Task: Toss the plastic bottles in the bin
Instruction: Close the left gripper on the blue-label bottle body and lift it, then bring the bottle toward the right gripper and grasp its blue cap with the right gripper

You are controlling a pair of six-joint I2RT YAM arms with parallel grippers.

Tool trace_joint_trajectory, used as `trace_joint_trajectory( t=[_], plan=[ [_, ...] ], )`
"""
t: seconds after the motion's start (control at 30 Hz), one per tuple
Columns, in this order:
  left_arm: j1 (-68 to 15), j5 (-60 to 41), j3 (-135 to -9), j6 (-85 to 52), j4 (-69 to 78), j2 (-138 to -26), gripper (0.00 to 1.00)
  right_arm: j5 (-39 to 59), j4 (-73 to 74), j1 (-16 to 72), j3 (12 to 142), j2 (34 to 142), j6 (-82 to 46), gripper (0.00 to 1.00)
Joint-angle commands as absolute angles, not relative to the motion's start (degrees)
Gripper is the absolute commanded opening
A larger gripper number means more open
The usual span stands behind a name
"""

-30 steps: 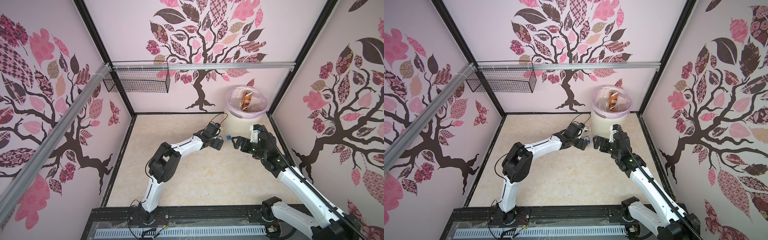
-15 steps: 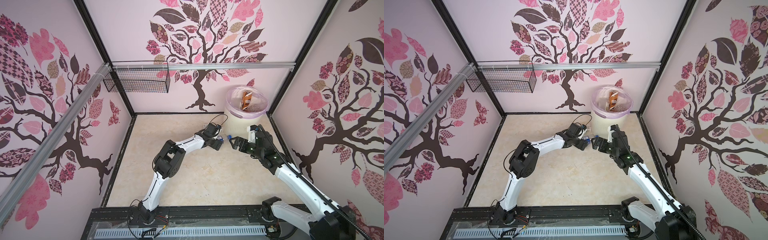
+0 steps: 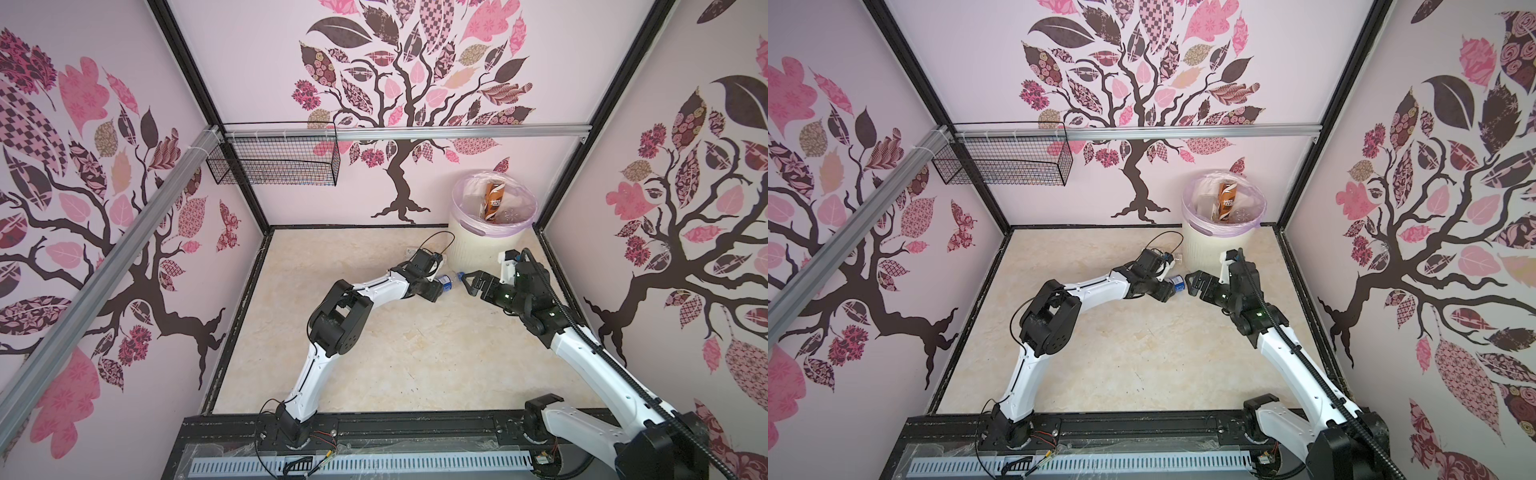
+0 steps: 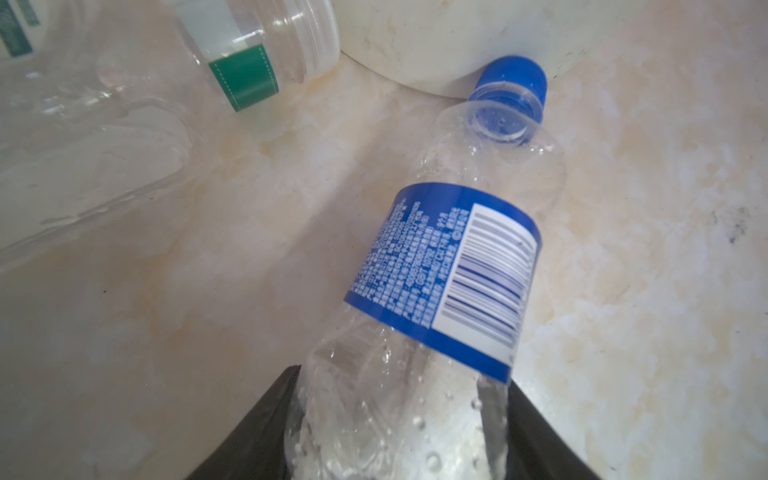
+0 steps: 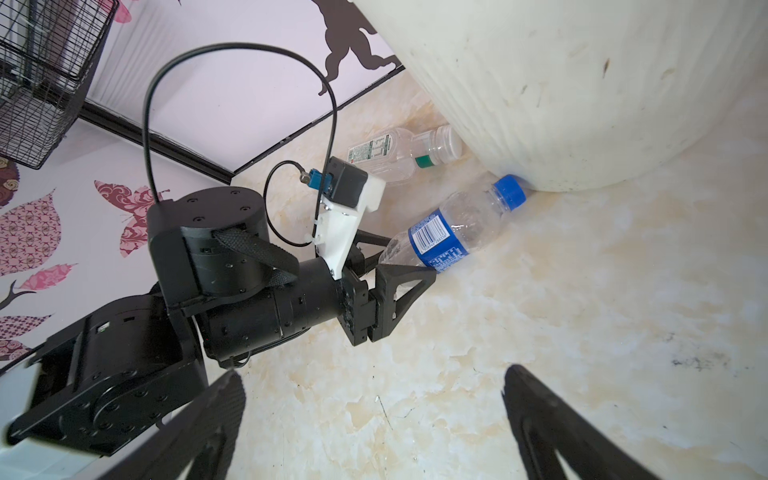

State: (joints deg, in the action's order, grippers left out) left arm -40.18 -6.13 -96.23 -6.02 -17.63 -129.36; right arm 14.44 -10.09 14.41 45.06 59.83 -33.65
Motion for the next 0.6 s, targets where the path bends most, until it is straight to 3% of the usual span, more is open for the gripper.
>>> trace_joint_trajectory(
  t=[0.0,0.27,0.57],
  plan=[
    [-40.7,-8.2,-92.7,-9.4,-16.1,-126.9,0.52,15.1,-9.7,14.2,44.9,58.6,-34.9,0.99],
    [-40.7,-11.6,-80.8,-18.6,-8.7,-120.4,0.49,17.2,-8.3,14.2,42.6,58.7,-37.7,1.0],
    [-38.8,-8.3,-71.3,-31.7,-7.0,-109.4,0.48,16.7,-8.3,14.1,41.6,58.4,-39.1,1.0]
  ],
)
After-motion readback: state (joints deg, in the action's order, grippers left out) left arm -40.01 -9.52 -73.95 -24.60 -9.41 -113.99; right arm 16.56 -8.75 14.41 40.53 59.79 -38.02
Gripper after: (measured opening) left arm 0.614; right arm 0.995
